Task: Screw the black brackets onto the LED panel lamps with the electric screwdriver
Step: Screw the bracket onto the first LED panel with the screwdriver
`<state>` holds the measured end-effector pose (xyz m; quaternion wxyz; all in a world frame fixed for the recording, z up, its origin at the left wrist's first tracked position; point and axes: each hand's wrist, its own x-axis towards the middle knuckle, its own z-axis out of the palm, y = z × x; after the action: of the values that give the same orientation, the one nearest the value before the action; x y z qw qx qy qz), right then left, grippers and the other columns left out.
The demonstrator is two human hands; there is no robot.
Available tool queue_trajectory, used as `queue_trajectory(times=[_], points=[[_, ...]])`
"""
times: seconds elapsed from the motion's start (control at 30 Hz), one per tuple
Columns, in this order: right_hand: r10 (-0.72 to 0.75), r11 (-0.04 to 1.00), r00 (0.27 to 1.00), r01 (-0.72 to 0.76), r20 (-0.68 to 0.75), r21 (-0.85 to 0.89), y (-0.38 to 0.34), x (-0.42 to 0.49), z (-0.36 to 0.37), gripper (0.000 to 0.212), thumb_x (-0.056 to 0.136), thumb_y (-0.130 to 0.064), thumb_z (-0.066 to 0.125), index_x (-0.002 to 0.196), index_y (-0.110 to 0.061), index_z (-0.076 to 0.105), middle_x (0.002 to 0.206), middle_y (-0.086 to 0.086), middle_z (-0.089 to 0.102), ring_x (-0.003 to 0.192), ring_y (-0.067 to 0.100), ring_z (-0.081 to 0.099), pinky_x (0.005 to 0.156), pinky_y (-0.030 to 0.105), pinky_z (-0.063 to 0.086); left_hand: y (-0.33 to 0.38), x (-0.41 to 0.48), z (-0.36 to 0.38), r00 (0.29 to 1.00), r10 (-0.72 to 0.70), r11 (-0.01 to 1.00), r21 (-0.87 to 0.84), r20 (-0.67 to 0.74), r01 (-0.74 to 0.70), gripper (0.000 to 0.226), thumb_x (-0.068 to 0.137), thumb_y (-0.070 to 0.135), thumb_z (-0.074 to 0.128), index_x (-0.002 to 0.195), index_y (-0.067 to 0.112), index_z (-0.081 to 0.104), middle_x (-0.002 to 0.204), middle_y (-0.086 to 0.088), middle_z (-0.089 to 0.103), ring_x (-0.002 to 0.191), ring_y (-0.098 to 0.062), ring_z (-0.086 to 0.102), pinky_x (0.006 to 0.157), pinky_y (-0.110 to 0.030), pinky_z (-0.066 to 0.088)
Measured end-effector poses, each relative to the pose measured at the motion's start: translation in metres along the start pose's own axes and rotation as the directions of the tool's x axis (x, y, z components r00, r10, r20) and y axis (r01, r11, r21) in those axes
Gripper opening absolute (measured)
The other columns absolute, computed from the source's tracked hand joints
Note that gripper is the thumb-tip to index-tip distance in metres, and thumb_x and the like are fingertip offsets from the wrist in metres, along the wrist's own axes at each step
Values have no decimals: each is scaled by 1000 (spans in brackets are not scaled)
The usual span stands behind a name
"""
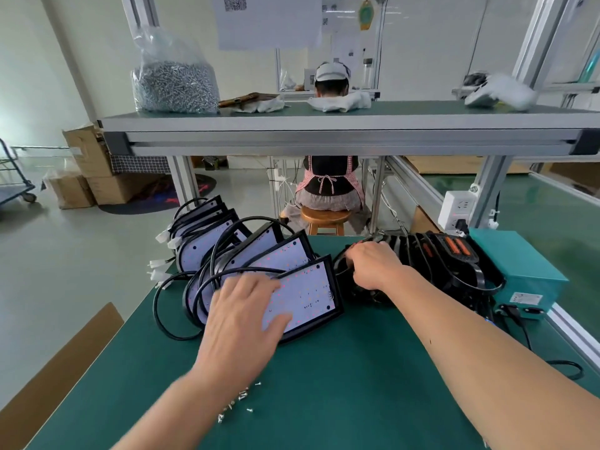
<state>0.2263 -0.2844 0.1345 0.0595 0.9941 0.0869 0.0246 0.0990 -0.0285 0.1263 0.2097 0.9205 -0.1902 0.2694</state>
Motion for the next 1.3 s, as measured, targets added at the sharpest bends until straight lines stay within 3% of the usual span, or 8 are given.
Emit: queue_trajectory(times=[0.1, 0.2, 0.53, 0.83, 0.97, 1.1, 1.2, 1.3], points=[[-22, 998, 998, 27, -66, 63, 5, -2, 0, 30, 93, -2, 54, 120, -14, 62, 122, 6, 64, 116, 28, 59, 94, 40, 46, 0, 57, 13, 976, -9, 962, 270, 220, -52, 56, 88, 52, 64, 134, 22, 50, 132, 5, 51, 127, -21, 40, 107, -34, 28], [-1, 989, 983, 27, -181, 142, 11, -6, -3, 27, 91, 5, 53, 108, -14, 63, 110, 7, 64, 104, 29, 61, 77, 36, 44, 0, 88, 30, 937, 10, 869, 461, 350, -181, 51, 87, 57, 63, 120, 21, 52, 117, 2, 59, 115, -23, 47, 101, -35, 30], [67, 942, 900, 85, -431, 325, 31, -32, -22, 18, 94, -27, 70, 88, -18, 56, 85, -5, 52, 80, 20, 54, 67, 32, 34, -2, 100, 45, 852, -132, 796, 566, 507, -213, 23, 97, 38, 60, 110, 18, 61, 112, -5, 59, 111, -27, 50, 97, -37, 34], [334, 820, 743, 75, -580, 568, 25, -78, -60, 23, 91, -30, 72, 78, -14, 62, 68, -9, 56, 60, 1, 48, 53, 18, 29, 8, 91, 6, 811, -222, 940, 340, 542, 30, 29, 105, 34, 42, 83, 17, 40, 92, -5, 51, 84, -28, 50, 72, -36, 40], [454, 700, 616, 200, -644, 685, -2, -135, -71, 31, 87, -26, 77, 68, -32, 53, 60, -14, 53, 61, 0, 51, 55, 11, 35, 15, 82, -32, 798, -258, 963, 82, 544, 256, 25, 101, 28, 46, 82, 13, 40, 85, -10, 55, 72, -24, 49, 63, -35, 38], [494, 604, 605, 277, -624, 747, -26, -198, -57, 15, 86, -32, 78, 79, -27, 66, 71, -8, 64, 69, 11, 58, 62, 16, 40, 32, 32, -58, 732, -309, 734, -338, 607, 589, 18, 99, 28, 52, 117, 29, 51, 107, -14, 67, 90, -35, 66, 80, -37, 50], [456, 647, 570, 315, -684, 694, -41, -234, -37, 7, 82, -16, 77, 80, -14, 70, 79, -9, 67, 78, 9, 61, 74, 11, 43, 49, -15, -43, 715, -392, 498, -520, 579, 694, 11, 100, 26, 56, 109, 29, 62, 107, -13, 70, 101, -30, 67, 99, -48, 51], [364, 714, 537, 364, -761, 598, -54, -257, -11, 13, 78, -5, 70, 66, -5, 65, 83, -2, 69, 88, 10, 65, 92, 17, 48, 72, -47, -16, 680, -492, 394, -558, 544, 731, 12, 100, 26, 53, 109, 26, 62, 97, -1, 70, 90, -12, 64, 77, -17, 50]])
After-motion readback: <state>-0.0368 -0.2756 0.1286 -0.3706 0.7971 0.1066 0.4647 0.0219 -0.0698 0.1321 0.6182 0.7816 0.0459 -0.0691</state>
